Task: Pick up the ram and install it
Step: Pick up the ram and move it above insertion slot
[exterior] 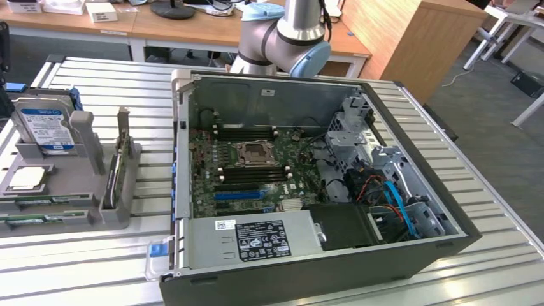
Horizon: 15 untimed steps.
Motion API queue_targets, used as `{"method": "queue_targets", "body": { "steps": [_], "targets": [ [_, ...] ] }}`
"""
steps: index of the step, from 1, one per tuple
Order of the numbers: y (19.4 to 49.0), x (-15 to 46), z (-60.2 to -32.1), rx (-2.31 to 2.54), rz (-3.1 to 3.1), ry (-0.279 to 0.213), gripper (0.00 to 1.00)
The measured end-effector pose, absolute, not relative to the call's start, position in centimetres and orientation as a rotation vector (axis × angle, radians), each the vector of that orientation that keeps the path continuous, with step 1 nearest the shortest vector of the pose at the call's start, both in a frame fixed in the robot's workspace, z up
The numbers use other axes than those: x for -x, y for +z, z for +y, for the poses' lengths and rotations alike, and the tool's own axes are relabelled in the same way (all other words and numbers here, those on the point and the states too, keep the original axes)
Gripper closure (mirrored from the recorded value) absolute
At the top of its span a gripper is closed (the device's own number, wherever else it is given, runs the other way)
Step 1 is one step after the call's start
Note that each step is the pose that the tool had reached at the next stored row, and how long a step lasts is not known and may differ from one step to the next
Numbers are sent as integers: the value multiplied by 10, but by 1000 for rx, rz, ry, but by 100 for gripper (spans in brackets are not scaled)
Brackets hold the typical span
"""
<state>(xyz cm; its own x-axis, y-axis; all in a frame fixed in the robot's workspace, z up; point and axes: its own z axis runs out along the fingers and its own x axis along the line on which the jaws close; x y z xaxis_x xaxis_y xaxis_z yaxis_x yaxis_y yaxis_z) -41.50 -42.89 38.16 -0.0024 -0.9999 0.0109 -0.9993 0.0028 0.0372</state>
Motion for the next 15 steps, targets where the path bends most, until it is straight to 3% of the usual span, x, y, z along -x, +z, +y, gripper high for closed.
{"method": "queue_targets", "body": {
  "steps": [3, 5, 6, 9, 15],
  "targets": [
    [382, 415, -429, -2194, -2200, -29, 89],
    [382, 415, -429, -2194, -2200, -29, 77],
    [382, 415, -429, -2195, -2200, -29, 77],
    [382, 415, -429, -2194, -2200, -29, 64],
    [375, 415, -429, -2195, -2201, -29, 64]
  ]
}}
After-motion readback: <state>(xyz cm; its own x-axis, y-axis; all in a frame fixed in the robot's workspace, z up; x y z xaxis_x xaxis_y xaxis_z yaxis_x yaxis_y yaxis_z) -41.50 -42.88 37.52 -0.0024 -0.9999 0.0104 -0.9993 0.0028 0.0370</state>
